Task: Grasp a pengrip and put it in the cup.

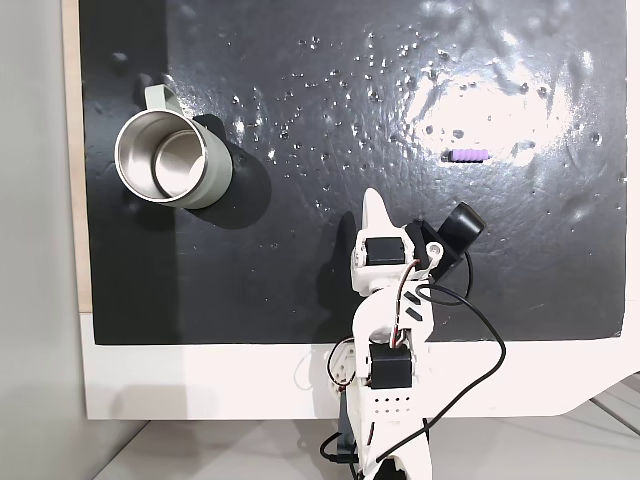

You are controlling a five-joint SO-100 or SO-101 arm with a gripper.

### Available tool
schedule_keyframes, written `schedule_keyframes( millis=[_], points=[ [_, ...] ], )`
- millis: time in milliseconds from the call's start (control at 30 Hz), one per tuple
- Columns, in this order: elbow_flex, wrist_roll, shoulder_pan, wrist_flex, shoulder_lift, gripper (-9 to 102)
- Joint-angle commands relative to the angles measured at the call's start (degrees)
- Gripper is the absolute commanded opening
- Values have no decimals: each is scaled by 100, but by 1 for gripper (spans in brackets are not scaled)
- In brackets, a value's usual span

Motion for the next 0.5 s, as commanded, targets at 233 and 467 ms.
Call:
schedule_keyframes(
  millis=[233, 467],
  points=[
    [308, -158, -26, -9, 70, 0],
    [308, -123, -62, -18, 70, 0]
  ],
)
